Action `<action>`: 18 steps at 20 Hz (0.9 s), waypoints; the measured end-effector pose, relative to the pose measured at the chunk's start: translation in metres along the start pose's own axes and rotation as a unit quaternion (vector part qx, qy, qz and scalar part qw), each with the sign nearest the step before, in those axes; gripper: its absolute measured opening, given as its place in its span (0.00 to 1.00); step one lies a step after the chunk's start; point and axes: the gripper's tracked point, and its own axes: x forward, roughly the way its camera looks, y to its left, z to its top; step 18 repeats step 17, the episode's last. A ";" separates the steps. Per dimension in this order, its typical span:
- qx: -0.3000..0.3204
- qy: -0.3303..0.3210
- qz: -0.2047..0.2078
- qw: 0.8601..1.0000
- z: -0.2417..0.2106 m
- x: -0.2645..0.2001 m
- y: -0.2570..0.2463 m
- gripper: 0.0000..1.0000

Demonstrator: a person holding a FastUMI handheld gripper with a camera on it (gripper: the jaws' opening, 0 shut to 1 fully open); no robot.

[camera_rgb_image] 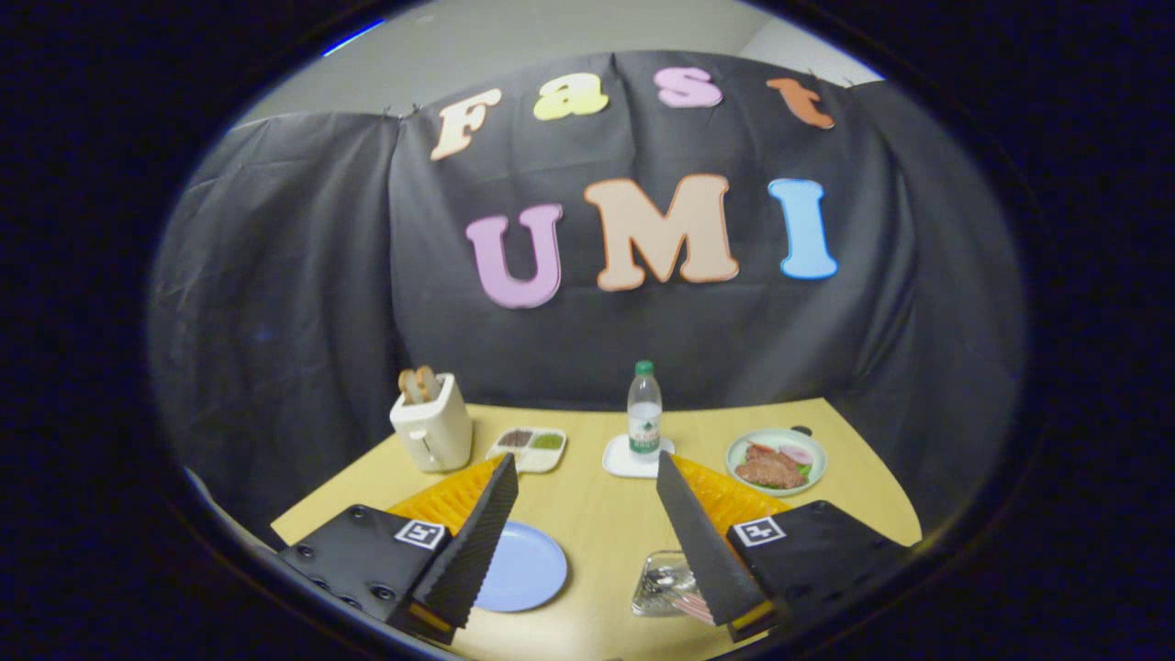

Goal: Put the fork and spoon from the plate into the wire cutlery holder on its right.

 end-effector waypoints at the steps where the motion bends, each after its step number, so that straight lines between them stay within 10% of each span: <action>1: -0.013 -0.042 -0.015 0.999 0.017 -0.003 0.003 0.96; 18: 0.026 -0.096 -0.135 0.986 0.017 -0.022 -0.010 0.96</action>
